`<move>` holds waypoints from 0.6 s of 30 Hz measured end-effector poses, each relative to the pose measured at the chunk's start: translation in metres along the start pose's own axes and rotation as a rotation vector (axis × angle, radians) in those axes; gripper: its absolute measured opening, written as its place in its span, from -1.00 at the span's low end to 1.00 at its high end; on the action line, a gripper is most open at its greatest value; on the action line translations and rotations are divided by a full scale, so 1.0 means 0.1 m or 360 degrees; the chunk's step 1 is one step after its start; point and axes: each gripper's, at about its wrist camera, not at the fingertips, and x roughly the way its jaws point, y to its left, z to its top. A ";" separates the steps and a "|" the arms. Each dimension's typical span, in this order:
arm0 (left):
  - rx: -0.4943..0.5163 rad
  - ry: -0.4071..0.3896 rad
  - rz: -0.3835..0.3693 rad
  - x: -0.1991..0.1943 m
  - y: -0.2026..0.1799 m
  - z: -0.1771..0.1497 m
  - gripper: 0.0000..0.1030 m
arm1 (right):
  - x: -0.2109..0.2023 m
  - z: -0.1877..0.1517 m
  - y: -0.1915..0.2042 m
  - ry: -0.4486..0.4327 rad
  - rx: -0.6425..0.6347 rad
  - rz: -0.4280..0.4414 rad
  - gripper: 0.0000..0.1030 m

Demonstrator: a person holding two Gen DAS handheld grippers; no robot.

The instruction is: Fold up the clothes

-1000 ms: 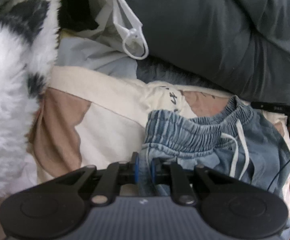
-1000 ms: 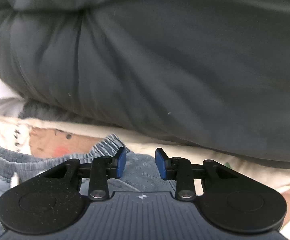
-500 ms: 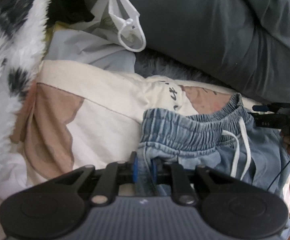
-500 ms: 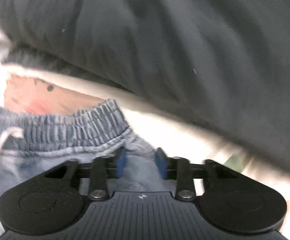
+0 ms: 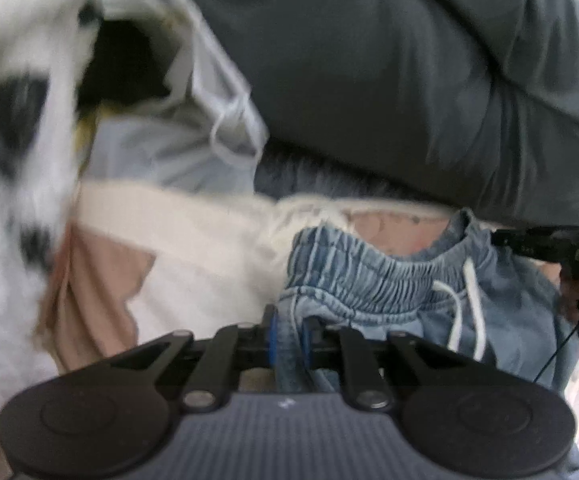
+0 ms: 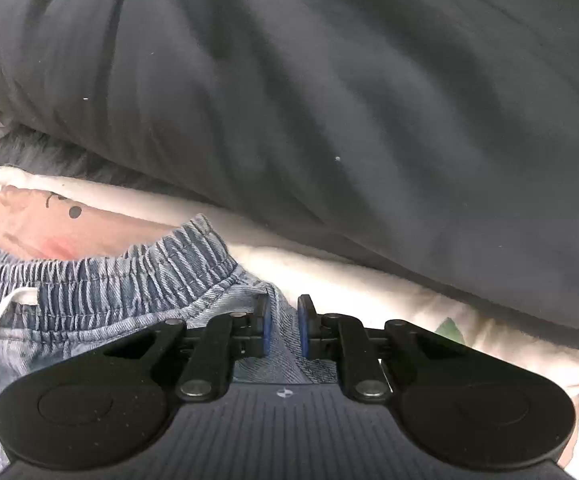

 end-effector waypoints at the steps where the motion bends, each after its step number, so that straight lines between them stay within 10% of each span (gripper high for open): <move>1: 0.0005 -0.0013 -0.0006 -0.02 -0.02 0.04 -0.76 | -0.01 0.01 -0.01 -0.0009 0.0002 -0.0018 -0.76; 9: 0.0028 0.0174 0.0091 0.50 0.05 0.07 -0.73 | 0.17 0.07 0.05 0.0023 0.0029 -0.0145 -0.74; 18: 0.0021 0.0161 0.0081 0.19 0.06 0.05 -0.21 | 0.09 0.08 0.01 0.0013 0.0110 -0.0088 -0.29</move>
